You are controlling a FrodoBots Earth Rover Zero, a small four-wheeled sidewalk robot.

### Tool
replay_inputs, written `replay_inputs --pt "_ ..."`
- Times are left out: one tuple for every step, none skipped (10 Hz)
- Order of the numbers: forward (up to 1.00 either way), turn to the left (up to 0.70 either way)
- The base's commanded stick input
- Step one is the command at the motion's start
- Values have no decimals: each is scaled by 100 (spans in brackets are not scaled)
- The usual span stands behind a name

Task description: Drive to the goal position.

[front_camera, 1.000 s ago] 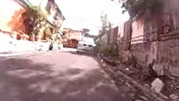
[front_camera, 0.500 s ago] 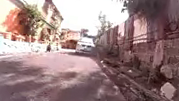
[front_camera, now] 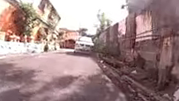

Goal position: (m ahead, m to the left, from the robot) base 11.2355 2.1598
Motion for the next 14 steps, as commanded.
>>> replay_inputs --pt "70 7" --pt "70 0" --pt "70 0" --pt "70 0" --pt "70 0" --pt "70 0" --pt "70 0" --pt "70 0" --pt "70 0" --pt "70 0" --pt "70 0" --pt "70 0" --pt "70 0" --pt "70 9"
